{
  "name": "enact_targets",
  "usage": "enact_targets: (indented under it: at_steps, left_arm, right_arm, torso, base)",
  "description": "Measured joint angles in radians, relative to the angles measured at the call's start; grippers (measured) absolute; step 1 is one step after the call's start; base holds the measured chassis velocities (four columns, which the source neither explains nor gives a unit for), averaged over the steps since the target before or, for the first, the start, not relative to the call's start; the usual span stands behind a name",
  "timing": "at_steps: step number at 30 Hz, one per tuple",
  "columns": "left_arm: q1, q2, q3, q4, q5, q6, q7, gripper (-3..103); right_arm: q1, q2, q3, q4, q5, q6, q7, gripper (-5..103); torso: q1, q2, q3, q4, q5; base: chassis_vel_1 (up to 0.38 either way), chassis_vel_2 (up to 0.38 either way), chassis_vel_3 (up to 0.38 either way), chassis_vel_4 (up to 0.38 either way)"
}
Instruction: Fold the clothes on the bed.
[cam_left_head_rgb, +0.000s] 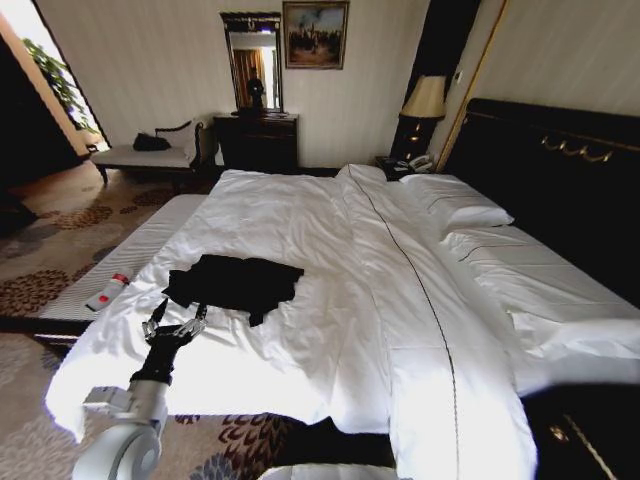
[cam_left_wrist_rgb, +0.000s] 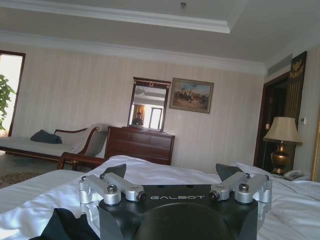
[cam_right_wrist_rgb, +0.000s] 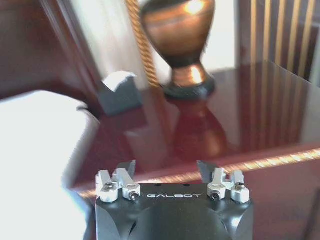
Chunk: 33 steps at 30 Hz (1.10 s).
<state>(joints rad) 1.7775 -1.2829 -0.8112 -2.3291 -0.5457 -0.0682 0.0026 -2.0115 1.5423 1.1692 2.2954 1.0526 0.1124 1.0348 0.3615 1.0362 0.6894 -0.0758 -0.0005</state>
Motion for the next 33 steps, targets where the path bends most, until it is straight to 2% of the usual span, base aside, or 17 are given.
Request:
enact_targets:
  at_steps: [1, 4, 6, 7, 9, 10, 12, 13, 15, 17, 18, 21, 22, 25, 29, 33]
  left_arm:
    - [0.003, -0.001, -0.005, -0.002, 0.000, 0.001, -0.001, 100]
    - [0.005, -0.004, -0.009, -0.004, 0.001, 0.003, -0.001, 100]
    - [0.018, -0.014, -0.018, -0.016, 0.008, 0.008, -0.003, 100]
    - [0.018, -0.014, -0.018, -0.016, 0.008, 0.008, -0.003, 100]
    - [0.029, -0.023, -0.023, -0.025, 0.014, 0.011, -0.003, 100]
    - [0.041, -0.032, -0.029, -0.033, 0.018, 0.014, -0.005, 100]
    - [0.062, -0.054, -0.032, -0.045, 0.025, 0.020, -0.011, 100]
    - [0.062, -0.054, -0.032, -0.045, 0.025, 0.020, -0.011, 100]
    - [0.077, -0.078, -0.030, -0.051, 0.035, 0.023, -0.015, 100]
    - [0.099, -0.131, -0.016, -0.054, 0.084, 0.024, -0.015, 100]
    - [0.099, -0.131, -0.016, -0.054, 0.084, 0.024, -0.015, 100]
    - [0.103, -0.180, 0.004, -0.051, 0.152, 0.024, -0.003, 100]
    - [0.103, -0.180, 0.004, -0.051, 0.152, 0.024, -0.003, 100]
    - [0.102, -0.214, 0.013, -0.052, 0.216, 0.023, 0.012, 100]
    - [0.101, -0.243, 0.029, -0.056, 0.250, 0.021, 0.027, 100]
    - [0.098, -0.246, 0.047, -0.042, 0.265, 0.013, 0.040, 100]
  right_arm:
    - [0.013, -0.013, 0.003, 0.008, -0.011, -0.005, -0.020, 78]
    - [0.034, -0.029, -0.001, 0.010, -0.030, -0.009, -0.056, 83]
    - [0.084, -0.062, -0.041, -0.002, -0.090, -0.011, -0.131, 93]
    - [0.084, -0.062, -0.041, -0.002, -0.090, -0.011, -0.131, 93]
    - [0.113, -0.081, -0.070, -0.015, -0.115, -0.004, -0.195, 99]
    - [0.138, -0.102, -0.100, -0.025, -0.121, 0.009, -0.273, 100]
    - [0.161, -0.133, -0.138, -0.039, -0.121, 0.021, -0.376, 100]
    - [0.161, -0.133, -0.138, -0.039, -0.121, 0.021, -0.376, 100]
    - [0.180, -0.162, -0.173, -0.054, -0.133, 0.026, -0.456, 100]
    - [0.232, -0.212, -0.231, -0.091, -0.216, 0.032, -0.564, 100]
    - [0.232, -0.212, -0.231, -0.091, -0.216, 0.032, -0.564, 100]
    - [0.313, -0.254, -0.295, -0.157, -0.389, 0.063, -0.671, 100]
    - [0.313, -0.254, -0.295, -0.157, -0.389, 0.063, -0.671, 100]
    - [0.373, -0.280, -0.351, -0.203, -0.487, 0.097, -0.731, 100]
    - [0.399, -0.301, -0.397, -0.210, -0.499, 0.141, -0.752, 100]
    - [0.366, -0.301, -0.386, -0.170, -0.498, 0.188, -0.801, 100]
  torso:
    - [0.000, 0.000, 0.000, 0.0002, 0.0000]
    - [0.000, 0.000, 0.000, 0.0003, 0.0000]
    - [0.000, 0.000, 0.000, 0.0003, 0.0001]
    - [0.000, 0.000, 0.000, 0.0003, 0.0001]
    - [0.000, 0.000, 0.000, 0.0004, 0.0002]
    - [0.000, 0.000, 0.000, 0.0003, 0.0001]
    - [0.000, 0.000, 0.000, 0.0003, 0.0002]
    - [0.000, 0.000, 0.000, 0.0003, 0.0002]
    - [0.000, 0.000, 0.000, 0.0002, 0.0001]
    - [0.000, 0.000, 0.000, 0.0003, 0.0000]
    - [0.000, 0.000, 0.000, 0.0003, 0.0000]
    - [0.000, 0.000, 0.000, 0.0002, 0.0001]
    - [0.000, 0.000, 0.000, 0.0002, 0.0001]
    - [0.000, 0.000, 0.000, 0.0003, 0.0003]
    - [0.000, 0.000, 0.000, 0.0004, 0.0001]
    - [0.000, 0.000, 0.000, -0.0006, -0.0001]
  base:
    - [0.000, 0.000, 0.000, 0.000]
    - [0.000, 0.000, 0.000, 0.000]
    - [0.000, 0.000, 0.000, 0.000]
    - [0.000, 0.000, 0.000, 0.000]
    - [0.000, 0.000, 0.000, 0.000]
    - [0.000, 0.000, 0.000, 0.000]
    - [0.000, 0.000, 0.000, 0.000]
    - [0.000, 0.000, 0.000, 0.000]
    - [0.000, 0.000, 0.000, 0.000]
    - [0.000, 0.000, 0.000, 0.000]
    - [0.000, 0.000, 0.000, 0.000]
    - [0.000, 0.000, 0.000, 0.000]
    - [0.000, 0.000, 0.000, 0.000]
    - [0.000, 0.000, 0.000, 0.000]
    - [0.000, 0.000, 0.000, 0.000]
    - [0.000, 0.000, 0.000, 0.000]
